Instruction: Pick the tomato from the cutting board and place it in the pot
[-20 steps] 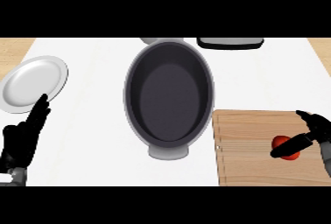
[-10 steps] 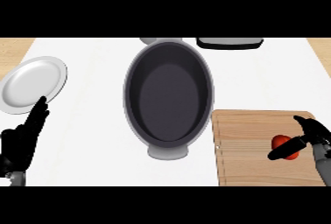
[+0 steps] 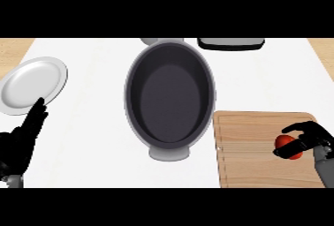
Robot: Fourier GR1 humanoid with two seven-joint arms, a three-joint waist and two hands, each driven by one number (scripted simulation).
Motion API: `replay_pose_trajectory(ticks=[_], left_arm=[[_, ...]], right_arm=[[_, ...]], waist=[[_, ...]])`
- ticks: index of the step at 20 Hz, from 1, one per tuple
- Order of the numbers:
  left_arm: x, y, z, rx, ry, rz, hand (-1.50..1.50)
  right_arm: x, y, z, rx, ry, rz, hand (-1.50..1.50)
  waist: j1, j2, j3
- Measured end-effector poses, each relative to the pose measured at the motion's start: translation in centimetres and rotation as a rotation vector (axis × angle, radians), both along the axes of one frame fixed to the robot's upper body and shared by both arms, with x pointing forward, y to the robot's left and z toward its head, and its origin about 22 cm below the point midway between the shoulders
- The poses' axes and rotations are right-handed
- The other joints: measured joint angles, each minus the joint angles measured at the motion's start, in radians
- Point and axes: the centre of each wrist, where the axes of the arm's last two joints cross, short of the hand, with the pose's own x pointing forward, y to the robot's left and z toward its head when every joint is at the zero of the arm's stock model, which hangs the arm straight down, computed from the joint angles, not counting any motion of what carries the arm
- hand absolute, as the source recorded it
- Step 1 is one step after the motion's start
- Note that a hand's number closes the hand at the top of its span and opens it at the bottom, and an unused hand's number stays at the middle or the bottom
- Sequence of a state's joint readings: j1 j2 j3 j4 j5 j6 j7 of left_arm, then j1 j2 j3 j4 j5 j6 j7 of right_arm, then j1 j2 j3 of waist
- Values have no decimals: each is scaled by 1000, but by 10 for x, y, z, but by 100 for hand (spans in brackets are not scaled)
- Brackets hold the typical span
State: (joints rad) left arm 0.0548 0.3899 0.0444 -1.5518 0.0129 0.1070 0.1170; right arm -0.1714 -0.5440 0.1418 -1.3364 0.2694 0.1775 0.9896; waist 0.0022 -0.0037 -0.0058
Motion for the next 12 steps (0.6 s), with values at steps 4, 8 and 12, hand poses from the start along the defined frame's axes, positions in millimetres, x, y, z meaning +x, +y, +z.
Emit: replay_pose_trajectory(ticks=[4,8,12], left_arm=[[0,-2,3,1,0,4,0],[2,-3,5,4,6,2,0],[9,-12,6,3,5,-47,0]], right_arm=[[2,4,2,-13,-16,18,150],[-2,22,4,-8,-35,73,150],[-2,118,14,35,-122,483,150]], waist=[[-1,0,0],[-3,0,0],[58,2,1]])
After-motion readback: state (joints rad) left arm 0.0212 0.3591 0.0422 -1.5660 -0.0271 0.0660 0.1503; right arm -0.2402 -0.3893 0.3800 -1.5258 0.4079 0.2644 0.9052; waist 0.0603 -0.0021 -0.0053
